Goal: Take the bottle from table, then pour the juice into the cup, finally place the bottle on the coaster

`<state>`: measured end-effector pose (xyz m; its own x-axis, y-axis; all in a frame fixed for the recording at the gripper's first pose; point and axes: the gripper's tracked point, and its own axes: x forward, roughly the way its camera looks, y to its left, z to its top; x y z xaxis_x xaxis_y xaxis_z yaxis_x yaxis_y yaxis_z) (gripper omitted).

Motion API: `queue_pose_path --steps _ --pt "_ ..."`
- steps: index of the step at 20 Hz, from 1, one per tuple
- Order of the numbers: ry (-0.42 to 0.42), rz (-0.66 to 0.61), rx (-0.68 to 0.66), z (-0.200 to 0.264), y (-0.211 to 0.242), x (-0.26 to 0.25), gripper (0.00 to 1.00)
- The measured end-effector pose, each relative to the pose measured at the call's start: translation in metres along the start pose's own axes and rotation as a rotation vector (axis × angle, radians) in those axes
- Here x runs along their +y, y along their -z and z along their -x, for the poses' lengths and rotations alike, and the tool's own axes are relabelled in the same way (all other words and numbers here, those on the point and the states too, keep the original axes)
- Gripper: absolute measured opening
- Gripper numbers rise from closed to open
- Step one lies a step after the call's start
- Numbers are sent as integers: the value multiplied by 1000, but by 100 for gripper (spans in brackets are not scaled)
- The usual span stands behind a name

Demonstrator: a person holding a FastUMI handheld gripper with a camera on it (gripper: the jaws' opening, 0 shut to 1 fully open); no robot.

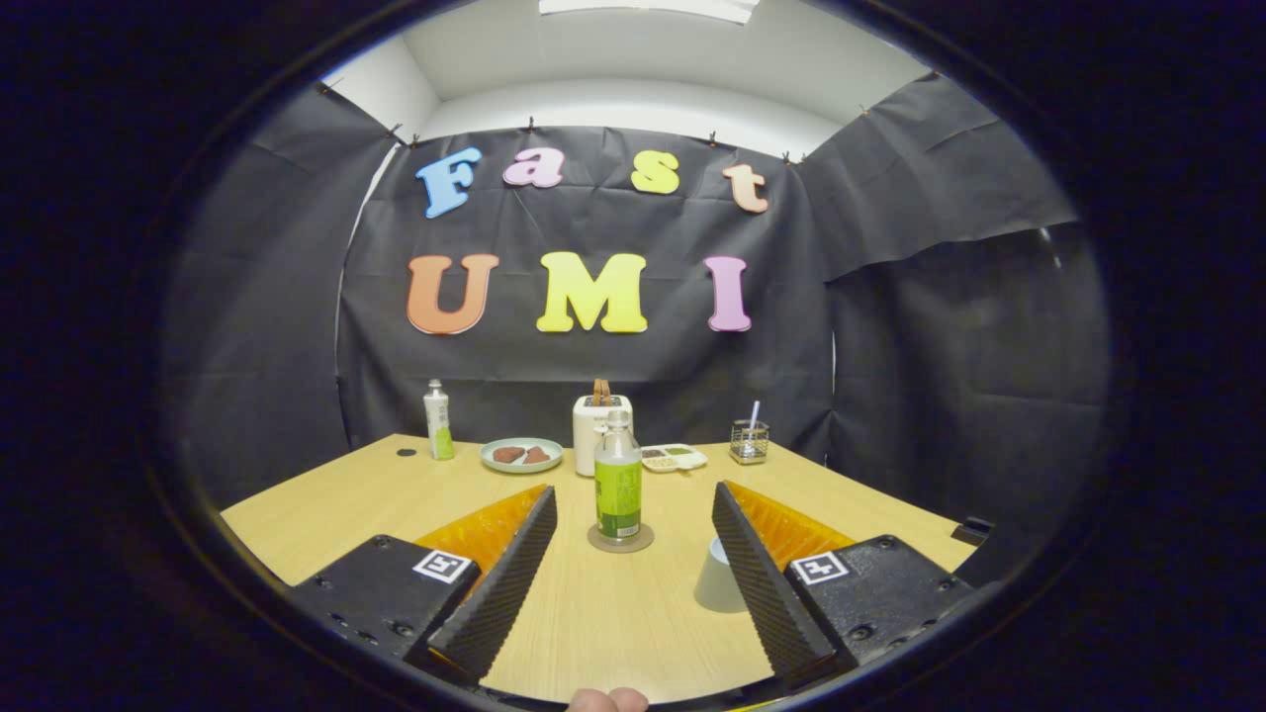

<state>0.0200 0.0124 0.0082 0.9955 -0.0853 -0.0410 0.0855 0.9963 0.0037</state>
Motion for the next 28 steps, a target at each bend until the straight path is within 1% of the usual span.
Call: queue_pose_path --steps 7,10,15,28 --pt "8 -3 -28 20 12 5 100" --pt "2 15 -28 22 11 12 100" --pt "37 27 -27 23 12 5 100" --pt "20 40 -2 20 18 19 100"
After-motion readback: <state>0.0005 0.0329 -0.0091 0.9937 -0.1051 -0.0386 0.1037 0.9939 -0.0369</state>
